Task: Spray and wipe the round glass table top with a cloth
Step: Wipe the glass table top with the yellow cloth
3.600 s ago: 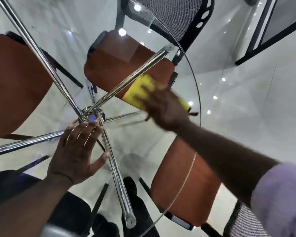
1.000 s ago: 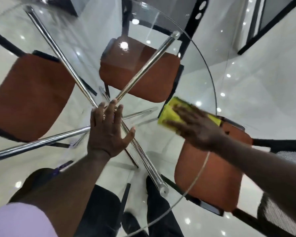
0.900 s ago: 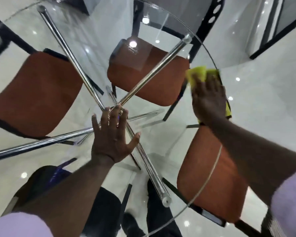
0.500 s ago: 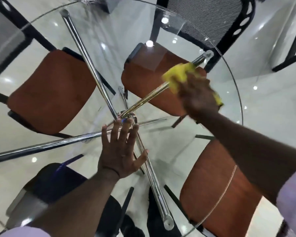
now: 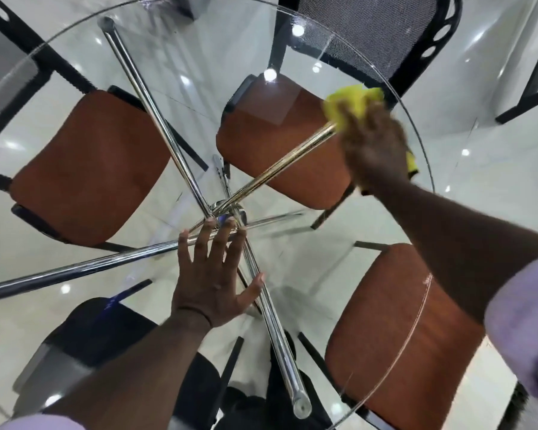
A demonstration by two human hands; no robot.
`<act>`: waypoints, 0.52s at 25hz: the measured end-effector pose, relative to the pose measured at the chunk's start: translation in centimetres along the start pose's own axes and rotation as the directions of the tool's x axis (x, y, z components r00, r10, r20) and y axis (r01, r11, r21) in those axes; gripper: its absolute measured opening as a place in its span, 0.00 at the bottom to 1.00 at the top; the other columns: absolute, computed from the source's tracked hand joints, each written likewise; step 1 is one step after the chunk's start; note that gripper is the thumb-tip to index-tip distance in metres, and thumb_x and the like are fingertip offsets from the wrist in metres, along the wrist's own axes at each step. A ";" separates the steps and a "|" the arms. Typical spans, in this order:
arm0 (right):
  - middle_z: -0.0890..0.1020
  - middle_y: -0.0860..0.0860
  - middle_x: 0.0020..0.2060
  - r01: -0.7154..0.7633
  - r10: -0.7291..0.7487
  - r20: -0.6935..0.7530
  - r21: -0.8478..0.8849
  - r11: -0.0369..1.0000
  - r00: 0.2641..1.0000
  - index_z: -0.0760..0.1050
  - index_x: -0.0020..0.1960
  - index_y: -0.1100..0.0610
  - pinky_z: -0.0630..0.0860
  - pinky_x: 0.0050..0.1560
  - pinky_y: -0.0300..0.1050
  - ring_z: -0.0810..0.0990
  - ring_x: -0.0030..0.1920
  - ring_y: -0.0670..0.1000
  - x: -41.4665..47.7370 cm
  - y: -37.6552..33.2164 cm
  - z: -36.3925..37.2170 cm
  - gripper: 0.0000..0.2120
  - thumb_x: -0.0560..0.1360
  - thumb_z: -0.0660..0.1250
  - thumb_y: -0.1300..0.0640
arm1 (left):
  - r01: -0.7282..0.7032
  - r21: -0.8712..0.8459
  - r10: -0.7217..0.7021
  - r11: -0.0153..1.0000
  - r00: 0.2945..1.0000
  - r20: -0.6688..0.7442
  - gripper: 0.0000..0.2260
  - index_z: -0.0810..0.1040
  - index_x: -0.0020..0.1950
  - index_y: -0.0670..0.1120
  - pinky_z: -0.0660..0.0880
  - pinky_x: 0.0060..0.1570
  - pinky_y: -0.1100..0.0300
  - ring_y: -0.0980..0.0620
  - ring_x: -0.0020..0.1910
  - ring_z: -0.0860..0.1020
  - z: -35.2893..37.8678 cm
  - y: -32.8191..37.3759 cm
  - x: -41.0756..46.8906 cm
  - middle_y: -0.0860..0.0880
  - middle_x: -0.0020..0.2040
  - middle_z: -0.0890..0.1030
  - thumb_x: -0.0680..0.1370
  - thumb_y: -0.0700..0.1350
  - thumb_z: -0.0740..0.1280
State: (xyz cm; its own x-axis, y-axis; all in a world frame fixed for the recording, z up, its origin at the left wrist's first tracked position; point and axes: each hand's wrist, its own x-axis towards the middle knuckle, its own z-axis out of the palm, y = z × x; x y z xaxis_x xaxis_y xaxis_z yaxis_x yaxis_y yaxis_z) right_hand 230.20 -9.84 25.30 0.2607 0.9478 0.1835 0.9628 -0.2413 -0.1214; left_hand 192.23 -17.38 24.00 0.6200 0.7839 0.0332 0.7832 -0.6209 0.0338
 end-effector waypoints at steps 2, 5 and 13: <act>0.59 0.56 0.87 -0.466 0.462 0.063 0.092 0.880 0.885 0.58 0.86 0.39 0.60 0.81 0.69 0.57 0.86 0.62 -1.5 1.5 -1.3 0.28 0.86 0.53 0.42 | -0.008 -0.008 0.008 1.000 1.000 -0.001 0.41 0.63 0.83 0.45 0.53 0.77 0.28 0.35 0.82 0.61 -0.1 0.0 0.1 0.43 0.84 0.61 0.77 0.69 0.62; 0.58 0.57 0.87 -0.258 0.256 0.064 0.024 0.966 0.965 0.56 0.87 0.41 0.60 0.81 0.71 0.58 0.86 0.64 -10.4 -3.6 -1.8 0.28 0.87 0.52 0.43 | -0.010 -0.006 0.010 1.000 1.000 0.008 0.42 0.63 0.83 0.44 0.52 0.76 0.27 0.35 0.82 0.60 -0.2 0.0 0.1 0.42 0.84 0.60 0.77 0.68 0.63; 0.67 0.57 0.82 -0.187 0.188 0.012 -0.036 0.982 0.982 0.49 0.86 0.33 0.70 0.74 0.69 0.68 0.81 0.66 2.2 4.6 0.3 0.27 0.87 0.46 0.41 | -0.022 0.003 0.022 1.000 1.000 0.014 0.42 0.63 0.83 0.45 0.54 0.76 0.27 0.34 0.81 0.62 0.3 -0.2 0.0 0.42 0.84 0.61 0.76 0.69 0.63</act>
State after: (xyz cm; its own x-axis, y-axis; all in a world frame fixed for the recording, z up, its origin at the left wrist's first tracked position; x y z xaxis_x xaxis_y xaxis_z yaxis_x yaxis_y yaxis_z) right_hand 235.19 -8.78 24.86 0.4360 0.8880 0.1460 0.8989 -0.4218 -0.1186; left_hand 192.07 -17.26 23.67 0.6375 0.7702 0.0201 0.7696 -0.6378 0.0296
